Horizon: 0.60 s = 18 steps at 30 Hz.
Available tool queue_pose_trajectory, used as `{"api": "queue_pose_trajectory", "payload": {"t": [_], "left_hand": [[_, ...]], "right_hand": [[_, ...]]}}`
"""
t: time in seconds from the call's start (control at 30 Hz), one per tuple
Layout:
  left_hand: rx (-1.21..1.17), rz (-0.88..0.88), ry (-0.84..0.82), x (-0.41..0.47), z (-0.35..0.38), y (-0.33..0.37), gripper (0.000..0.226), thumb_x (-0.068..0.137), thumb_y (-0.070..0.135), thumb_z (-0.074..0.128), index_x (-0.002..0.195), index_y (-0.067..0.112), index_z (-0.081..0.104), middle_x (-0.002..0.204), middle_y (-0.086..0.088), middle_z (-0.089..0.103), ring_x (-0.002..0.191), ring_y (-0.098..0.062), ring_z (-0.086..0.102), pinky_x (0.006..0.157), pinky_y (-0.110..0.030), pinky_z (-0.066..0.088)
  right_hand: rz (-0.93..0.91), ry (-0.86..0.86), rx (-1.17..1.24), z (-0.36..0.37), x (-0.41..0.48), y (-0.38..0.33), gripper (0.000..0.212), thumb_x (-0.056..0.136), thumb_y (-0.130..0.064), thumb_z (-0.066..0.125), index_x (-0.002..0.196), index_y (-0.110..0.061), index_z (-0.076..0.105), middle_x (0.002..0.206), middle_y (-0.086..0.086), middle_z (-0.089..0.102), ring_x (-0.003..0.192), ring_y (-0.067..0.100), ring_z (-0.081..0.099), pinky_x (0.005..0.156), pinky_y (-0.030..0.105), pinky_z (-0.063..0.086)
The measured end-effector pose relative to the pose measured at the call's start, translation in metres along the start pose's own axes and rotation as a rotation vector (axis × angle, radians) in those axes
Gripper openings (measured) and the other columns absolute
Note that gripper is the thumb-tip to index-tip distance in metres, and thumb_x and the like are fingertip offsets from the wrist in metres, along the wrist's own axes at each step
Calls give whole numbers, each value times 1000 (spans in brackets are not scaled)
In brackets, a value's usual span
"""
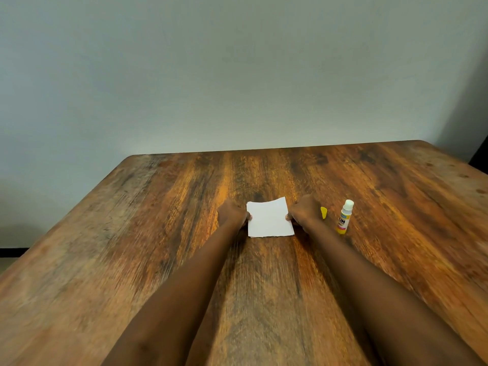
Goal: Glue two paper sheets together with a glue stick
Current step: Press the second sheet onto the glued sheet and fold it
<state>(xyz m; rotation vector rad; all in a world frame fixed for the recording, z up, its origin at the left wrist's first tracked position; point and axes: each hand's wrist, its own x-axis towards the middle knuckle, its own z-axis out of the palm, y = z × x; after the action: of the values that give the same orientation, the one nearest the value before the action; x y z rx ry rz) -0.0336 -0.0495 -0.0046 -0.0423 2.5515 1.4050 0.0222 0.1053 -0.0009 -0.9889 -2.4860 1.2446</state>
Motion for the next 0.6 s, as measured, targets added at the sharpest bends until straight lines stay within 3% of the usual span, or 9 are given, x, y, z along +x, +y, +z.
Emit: {"api": "queue_pose_trajectory", "payload": {"t": [0.6], "left_hand": [[41, 33, 20, 2, 5, -2, 32, 83, 6, 67, 113, -6, 62, 113, -20, 65, 100, -30, 66, 86, -38, 56]], "right_hand": [[1, 30, -45, 2, 0, -1, 33, 69, 0, 76, 98, 10, 66, 112, 23, 66, 101, 36, 64, 81, 38, 56]]}}
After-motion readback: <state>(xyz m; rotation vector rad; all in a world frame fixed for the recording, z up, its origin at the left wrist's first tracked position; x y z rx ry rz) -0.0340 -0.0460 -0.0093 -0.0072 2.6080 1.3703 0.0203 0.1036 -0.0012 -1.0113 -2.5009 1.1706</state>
